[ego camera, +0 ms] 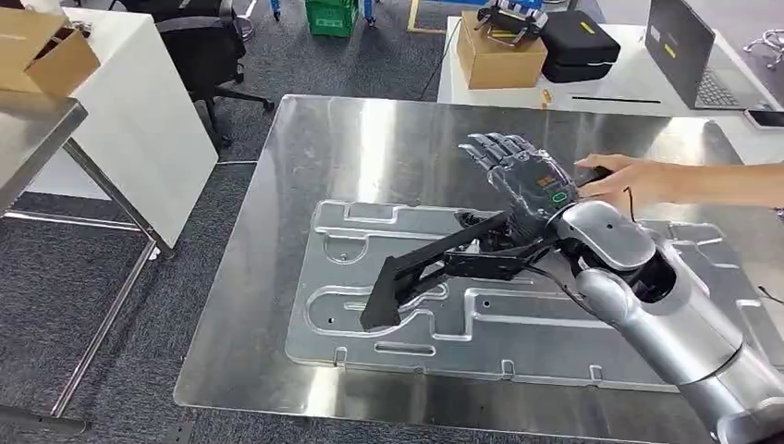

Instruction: Take the parts from the cabinet and place them on the table.

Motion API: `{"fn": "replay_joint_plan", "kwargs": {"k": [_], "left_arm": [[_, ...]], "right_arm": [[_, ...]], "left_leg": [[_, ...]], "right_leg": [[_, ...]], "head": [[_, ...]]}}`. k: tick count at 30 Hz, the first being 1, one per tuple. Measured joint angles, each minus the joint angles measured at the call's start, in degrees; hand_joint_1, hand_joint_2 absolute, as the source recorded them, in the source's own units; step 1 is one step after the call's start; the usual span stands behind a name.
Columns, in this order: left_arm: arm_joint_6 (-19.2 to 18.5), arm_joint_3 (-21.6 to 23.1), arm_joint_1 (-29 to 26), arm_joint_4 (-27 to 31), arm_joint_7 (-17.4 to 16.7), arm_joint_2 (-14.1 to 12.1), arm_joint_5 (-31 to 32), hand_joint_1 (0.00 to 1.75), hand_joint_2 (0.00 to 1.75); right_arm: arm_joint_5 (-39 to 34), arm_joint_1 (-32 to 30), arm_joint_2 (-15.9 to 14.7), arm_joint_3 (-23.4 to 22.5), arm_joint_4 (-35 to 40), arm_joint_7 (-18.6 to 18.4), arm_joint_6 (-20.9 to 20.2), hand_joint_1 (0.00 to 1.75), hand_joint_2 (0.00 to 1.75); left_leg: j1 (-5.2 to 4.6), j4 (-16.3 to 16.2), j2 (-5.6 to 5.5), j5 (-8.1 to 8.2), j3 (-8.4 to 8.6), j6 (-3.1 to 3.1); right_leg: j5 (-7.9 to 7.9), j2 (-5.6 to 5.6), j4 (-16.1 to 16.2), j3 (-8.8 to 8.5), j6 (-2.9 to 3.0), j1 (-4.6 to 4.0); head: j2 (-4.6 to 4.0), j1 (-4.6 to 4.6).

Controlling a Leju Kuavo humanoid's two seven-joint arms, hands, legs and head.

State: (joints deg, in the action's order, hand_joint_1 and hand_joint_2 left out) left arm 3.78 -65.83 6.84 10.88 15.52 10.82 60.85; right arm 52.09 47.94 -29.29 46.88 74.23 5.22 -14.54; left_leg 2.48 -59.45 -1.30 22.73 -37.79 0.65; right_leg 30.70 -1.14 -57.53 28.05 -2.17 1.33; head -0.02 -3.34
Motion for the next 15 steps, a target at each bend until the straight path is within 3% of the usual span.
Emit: {"fn": "replay_joint_plan", "kwargs": {"k": [15], "left_arm": [[0.44, -0.04, 0.01, 0.00, 0.13, 0.00, 0.00, 0.00, 0.00]], "right_arm": [[0.22, 0.00, -0.02, 0.00, -0.35, -0.04, 0.04, 0.00, 0.00]], "left_leg": [[0.02, 0.04, 0.09, 0.00, 0.03, 0.01]], "right_leg": [[0.00, 0.14, -0.01, 0.07, 0.00, -0.02]], "head": [[0.00, -0.02]]}}
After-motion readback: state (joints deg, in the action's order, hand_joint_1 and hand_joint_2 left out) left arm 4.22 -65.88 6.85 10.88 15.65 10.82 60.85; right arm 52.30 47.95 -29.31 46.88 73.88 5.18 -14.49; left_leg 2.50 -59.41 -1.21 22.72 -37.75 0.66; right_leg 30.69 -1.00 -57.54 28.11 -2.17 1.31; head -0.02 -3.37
